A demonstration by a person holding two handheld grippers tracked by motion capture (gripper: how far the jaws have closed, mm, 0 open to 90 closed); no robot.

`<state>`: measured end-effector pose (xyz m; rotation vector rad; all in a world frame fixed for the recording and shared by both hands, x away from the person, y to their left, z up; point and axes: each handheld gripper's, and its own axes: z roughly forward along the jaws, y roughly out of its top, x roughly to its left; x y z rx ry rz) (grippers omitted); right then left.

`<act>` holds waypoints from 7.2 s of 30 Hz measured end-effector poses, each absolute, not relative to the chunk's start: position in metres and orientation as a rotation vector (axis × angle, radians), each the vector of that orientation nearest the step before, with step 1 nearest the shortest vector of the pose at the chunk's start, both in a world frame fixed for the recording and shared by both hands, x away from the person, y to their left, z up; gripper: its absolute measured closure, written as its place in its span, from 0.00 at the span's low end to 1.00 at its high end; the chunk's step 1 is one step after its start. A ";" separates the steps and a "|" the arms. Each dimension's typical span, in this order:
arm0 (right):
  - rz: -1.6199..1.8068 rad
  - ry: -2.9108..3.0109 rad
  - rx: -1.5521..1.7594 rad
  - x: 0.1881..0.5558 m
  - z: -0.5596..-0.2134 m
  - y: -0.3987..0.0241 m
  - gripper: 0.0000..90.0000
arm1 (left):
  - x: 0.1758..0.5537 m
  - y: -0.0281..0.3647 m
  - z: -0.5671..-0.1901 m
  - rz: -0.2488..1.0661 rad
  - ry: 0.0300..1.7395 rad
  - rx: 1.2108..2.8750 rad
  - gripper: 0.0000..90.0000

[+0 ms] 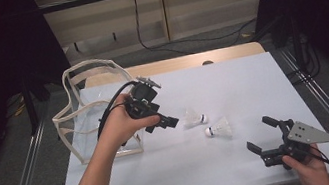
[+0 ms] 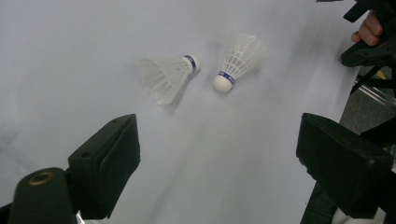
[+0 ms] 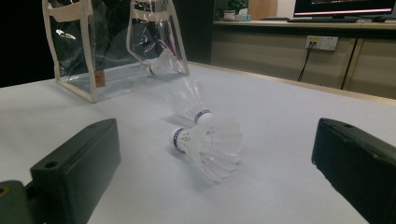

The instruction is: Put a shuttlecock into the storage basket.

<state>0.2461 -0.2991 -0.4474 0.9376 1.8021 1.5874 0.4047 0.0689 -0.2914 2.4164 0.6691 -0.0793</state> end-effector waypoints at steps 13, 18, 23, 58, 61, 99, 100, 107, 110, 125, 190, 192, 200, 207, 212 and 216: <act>1.594 1.800 0.942 0.246 -0.447 -0.299 0.01 | 0.404 0.063 -0.307 -0.082 0.665 2.404 0.14; 1.594 1.800 0.942 0.246 -0.447 -0.299 0.01 | 0.403 0.061 -0.314 -0.080 0.670 2.398 0.13; 1.590 1.803 0.941 0.246 -0.447 -0.299 0.01 | 0.403 0.059 -0.319 -0.079 0.661 2.401 0.13; 1.593 1.802 0.940 0.246 -0.447 -0.299 0.01 | 0.397 0.036 -0.355 -0.084 0.606 2.427 0.10; 1.592 1.802 0.939 0.246 -0.447 -0.299 0.01 | 0.397 0.034 -0.357 -0.092 0.598 2.433 0.09; 1.594 1.809 0.935 0.246 -0.447 -0.299 0.01 | 0.393 0.004 -0.380 -0.103 0.562 2.418 0.10; 1.596 1.808 0.936 0.246 -0.447 -0.299 0.01 | 0.393 0.004 -0.381 -0.101 0.560 2.420 0.09; 1.592 1.808 0.935 0.246 -0.447 -0.299 0.01 | 0.392 -0.001 -0.386 -0.110 0.552 2.414 0.08; 1.589 1.811 0.931 0.246 -0.447 -0.300 0.01 | 0.392 -0.003 -0.387 -0.109 0.544 2.412 0.08; 1.586 1.812 0.936 0.246 -0.448 -0.299 0.01 | 0.390 -0.011 -0.394 -0.104 0.534 2.381 0.08; 1.589 1.800 0.954 0.246 -0.448 -0.303 0.01 | 0.392 -0.045 -0.424 -0.042 0.452 2.417 0.18; 1.589 1.801 0.955 0.246 -0.448 -0.303 0.01 | 0.392 -0.045 -0.426 -0.035 0.460 2.423 0.19; 1.586 1.802 0.954 0.246 -0.448 -0.303 0.01 | 0.399 -0.045 -0.434 -0.021 0.460 2.429 0.26; 1.586 1.801 0.956 0.246 -0.448 -0.304 0.01 | 0.400 -0.047 -0.439 -0.019 0.431 2.430 0.39; 1.587 1.802 0.956 0.246 -0.448 -0.304 0.01 | 0.401 -0.048 -0.442 -0.019 0.419 2.419 0.54; 1.584 1.803 0.956 0.246 -0.448 -0.304 0.01 | 0.400 -0.048 -0.441 -0.042 0.410 2.427 0.65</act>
